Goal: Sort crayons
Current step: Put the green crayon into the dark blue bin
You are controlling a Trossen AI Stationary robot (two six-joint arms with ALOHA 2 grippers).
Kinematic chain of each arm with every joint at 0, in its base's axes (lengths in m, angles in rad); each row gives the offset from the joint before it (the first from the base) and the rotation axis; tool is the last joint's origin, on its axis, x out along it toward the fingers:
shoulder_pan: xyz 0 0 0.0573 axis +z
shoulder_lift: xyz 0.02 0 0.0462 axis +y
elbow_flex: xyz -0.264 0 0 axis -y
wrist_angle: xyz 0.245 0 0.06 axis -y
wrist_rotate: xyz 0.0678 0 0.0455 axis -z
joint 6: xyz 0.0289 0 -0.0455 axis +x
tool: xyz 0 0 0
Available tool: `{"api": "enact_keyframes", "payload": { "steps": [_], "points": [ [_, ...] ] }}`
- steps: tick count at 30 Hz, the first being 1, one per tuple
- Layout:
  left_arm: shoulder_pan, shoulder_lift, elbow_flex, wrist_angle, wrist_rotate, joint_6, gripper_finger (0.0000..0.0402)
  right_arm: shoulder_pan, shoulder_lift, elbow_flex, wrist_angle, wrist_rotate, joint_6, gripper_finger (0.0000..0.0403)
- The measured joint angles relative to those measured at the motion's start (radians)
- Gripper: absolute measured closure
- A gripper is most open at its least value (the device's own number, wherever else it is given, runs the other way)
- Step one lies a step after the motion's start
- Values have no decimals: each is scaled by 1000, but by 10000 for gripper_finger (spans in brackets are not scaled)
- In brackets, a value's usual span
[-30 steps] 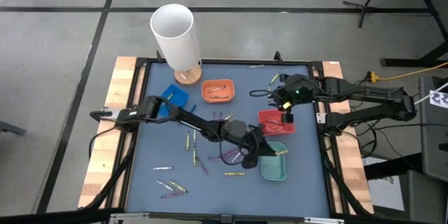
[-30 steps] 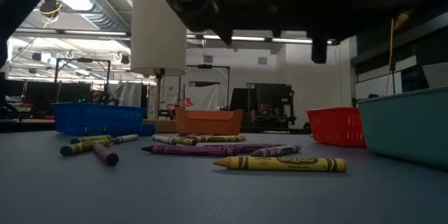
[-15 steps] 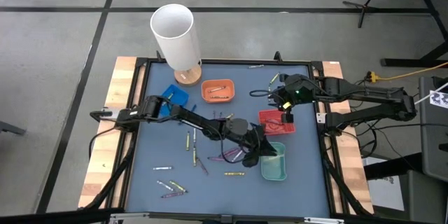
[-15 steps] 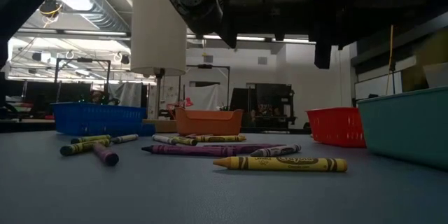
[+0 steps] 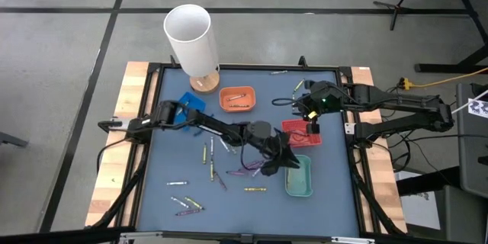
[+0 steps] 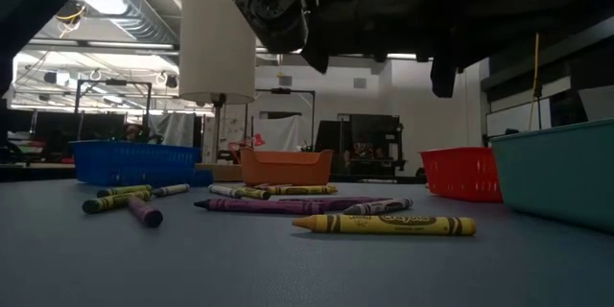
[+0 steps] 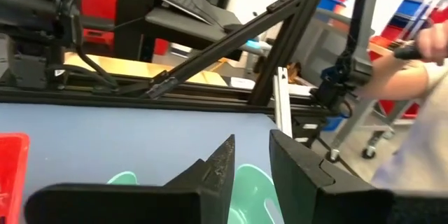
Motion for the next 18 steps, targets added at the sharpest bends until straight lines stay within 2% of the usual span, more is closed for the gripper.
{"api": "enact_keyframes", "payload": {
  "steps": [6,8,13,18],
  "points": [
    [74,-1,0,0,93,-28,327,-2,0,0,7,198,-11,281],
    [103,-13,-1,-8,114,-28,327,-17,0,0,14,226,-16,281],
    [174,-65,-1,-17,114,23,327,-109,0,0,15,201,-42,281],
    [214,-159,-1,-209,34,170,327,-244,0,0,16,124,-144,281]
  ]
}}
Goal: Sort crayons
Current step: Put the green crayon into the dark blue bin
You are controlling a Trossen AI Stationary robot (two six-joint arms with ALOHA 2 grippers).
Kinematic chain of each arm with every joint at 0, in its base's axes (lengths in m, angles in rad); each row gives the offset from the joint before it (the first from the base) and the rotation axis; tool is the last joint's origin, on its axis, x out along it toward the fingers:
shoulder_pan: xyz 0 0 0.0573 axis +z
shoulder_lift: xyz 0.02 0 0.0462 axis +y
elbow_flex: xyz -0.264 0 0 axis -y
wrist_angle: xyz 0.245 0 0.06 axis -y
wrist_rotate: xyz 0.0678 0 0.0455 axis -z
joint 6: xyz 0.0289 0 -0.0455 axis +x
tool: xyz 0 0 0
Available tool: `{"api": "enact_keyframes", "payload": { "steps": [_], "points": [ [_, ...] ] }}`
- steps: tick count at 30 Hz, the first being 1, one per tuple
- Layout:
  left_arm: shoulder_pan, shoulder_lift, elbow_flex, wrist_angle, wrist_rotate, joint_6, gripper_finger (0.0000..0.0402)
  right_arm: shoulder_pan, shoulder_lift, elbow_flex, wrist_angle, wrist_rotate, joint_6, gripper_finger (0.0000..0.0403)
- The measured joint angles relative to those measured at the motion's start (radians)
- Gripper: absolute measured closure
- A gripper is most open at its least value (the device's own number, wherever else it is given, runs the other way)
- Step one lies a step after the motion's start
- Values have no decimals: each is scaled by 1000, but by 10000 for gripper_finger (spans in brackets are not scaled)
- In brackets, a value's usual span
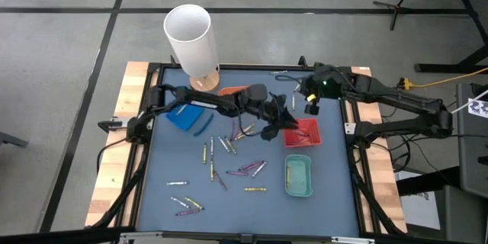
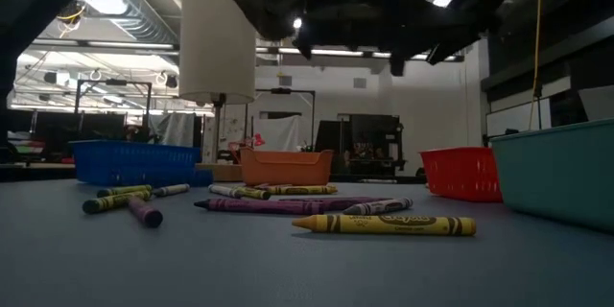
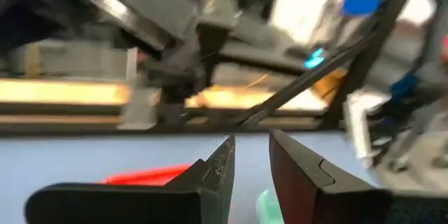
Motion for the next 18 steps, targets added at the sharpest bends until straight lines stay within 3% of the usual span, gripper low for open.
{"api": "enact_keyframes", "payload": {
  "steps": [5,11,15,18],
  "points": [
    [21,-120,0,-295,-83,154,327,-164,19,0,33,-164,-109,281],
    [46,-282,0,-618,-103,232,327,-346,111,0,125,-343,-160,281],
    [59,-410,-47,-708,-112,250,327,-432,209,0,163,-420,-218,281],
    [57,-517,-156,-709,-166,252,328,-472,290,0,172,-431,-302,281]
  ]
}}
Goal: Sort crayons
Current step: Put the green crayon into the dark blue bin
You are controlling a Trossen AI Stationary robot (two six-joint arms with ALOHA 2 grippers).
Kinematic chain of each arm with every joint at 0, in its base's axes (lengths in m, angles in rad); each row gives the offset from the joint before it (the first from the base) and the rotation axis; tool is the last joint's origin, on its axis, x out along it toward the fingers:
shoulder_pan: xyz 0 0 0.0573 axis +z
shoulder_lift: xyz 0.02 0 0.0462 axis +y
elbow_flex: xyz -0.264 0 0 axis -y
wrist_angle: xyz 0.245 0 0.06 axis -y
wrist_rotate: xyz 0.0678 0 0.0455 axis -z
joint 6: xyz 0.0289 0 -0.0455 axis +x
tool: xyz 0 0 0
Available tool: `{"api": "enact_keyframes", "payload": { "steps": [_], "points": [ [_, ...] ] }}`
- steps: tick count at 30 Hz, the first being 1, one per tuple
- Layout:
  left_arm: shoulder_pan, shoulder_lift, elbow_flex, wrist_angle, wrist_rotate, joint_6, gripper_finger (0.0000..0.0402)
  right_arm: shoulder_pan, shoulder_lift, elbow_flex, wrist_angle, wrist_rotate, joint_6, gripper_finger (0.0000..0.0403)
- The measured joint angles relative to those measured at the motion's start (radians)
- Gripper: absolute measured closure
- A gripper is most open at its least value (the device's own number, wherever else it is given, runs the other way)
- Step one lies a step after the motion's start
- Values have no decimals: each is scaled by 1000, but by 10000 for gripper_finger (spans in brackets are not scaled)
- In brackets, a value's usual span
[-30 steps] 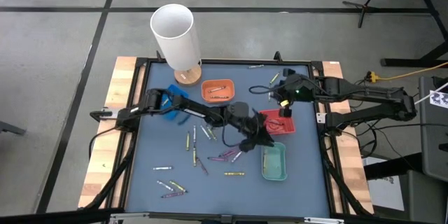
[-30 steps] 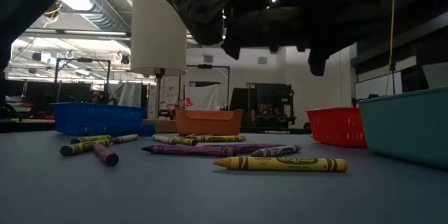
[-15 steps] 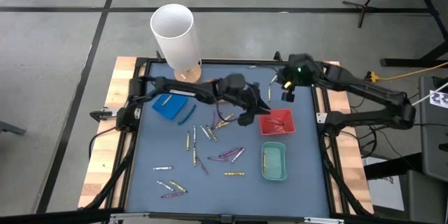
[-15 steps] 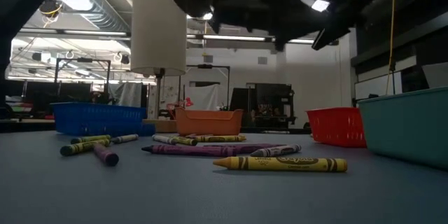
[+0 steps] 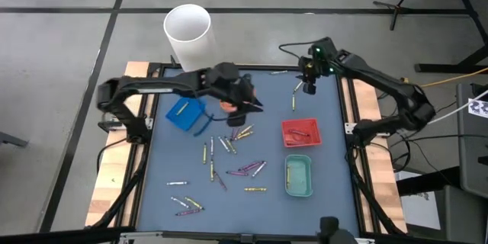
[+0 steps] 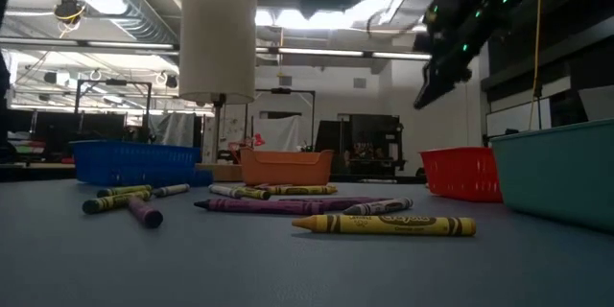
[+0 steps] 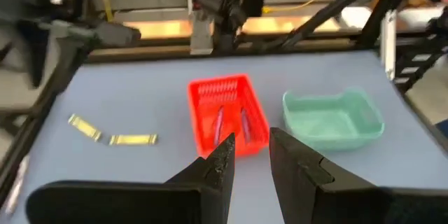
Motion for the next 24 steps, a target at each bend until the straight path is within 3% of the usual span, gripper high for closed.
{"api": "enact_keyframes", "payload": {
  "steps": [6,11,17,24],
  "points": [
    [-6,-225,-309,146,-169,-74,328,-52,140,0,6,2,-218,281],
    [-6,-354,-520,286,-202,-114,328,-65,223,0,32,26,-265,281],
    [-6,-414,-677,381,-205,-168,328,-63,290,0,34,28,-273,281],
    [-6,-415,-762,399,-250,-252,328,-63,347,0,27,35,-274,281]
  ]
}}
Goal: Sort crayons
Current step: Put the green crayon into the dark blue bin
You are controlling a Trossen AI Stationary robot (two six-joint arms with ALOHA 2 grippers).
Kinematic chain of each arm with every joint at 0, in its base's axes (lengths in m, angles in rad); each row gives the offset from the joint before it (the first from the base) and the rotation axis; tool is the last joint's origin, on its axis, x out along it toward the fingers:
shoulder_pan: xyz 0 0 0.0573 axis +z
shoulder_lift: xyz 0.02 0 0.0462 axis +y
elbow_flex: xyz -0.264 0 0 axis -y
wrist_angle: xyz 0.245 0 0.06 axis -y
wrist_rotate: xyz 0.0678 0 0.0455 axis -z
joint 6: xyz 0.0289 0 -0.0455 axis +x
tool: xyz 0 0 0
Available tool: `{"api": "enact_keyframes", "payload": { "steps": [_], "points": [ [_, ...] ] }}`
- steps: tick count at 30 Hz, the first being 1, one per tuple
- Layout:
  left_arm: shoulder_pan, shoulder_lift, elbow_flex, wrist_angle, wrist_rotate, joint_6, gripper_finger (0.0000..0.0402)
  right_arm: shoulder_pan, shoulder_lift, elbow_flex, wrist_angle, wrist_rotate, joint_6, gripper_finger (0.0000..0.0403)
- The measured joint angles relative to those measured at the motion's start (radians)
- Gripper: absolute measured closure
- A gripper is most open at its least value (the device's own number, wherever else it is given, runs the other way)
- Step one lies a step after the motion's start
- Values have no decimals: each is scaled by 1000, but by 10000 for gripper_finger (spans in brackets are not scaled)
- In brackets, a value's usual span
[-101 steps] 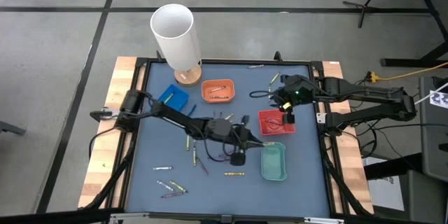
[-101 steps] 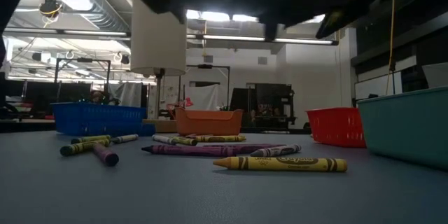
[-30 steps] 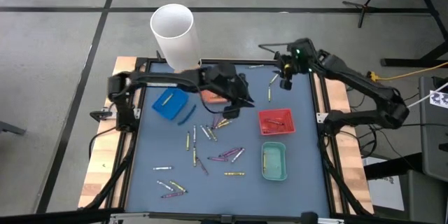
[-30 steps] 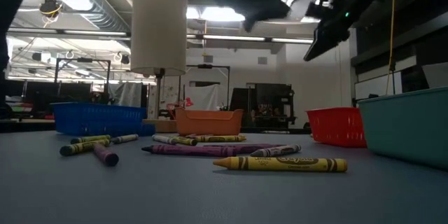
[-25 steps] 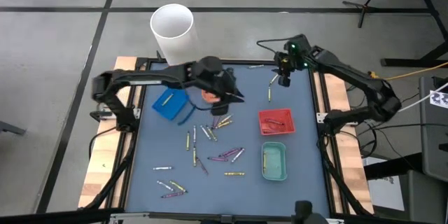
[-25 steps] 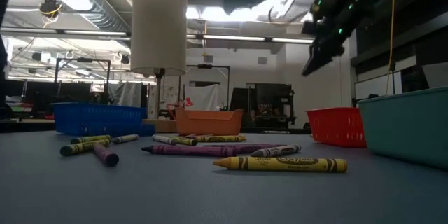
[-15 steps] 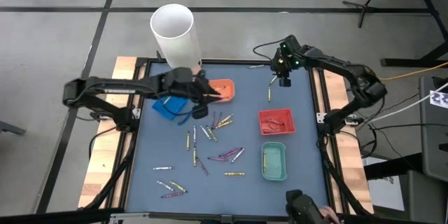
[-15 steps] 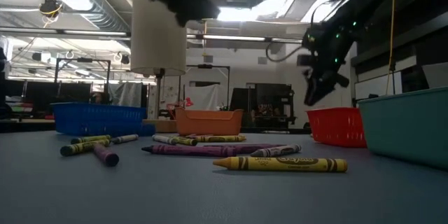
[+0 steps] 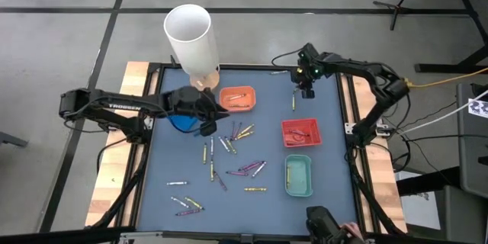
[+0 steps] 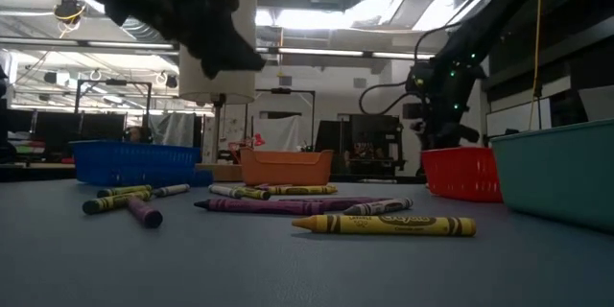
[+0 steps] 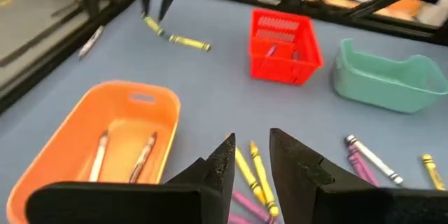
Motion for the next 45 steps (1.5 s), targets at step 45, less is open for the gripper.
{"api": "enact_keyframes", "payload": {
  "steps": [45],
  "points": [
    [-2,1,-13,21,-32,-18,327,1,98,0,18,86,-28,382]
  ]
}}
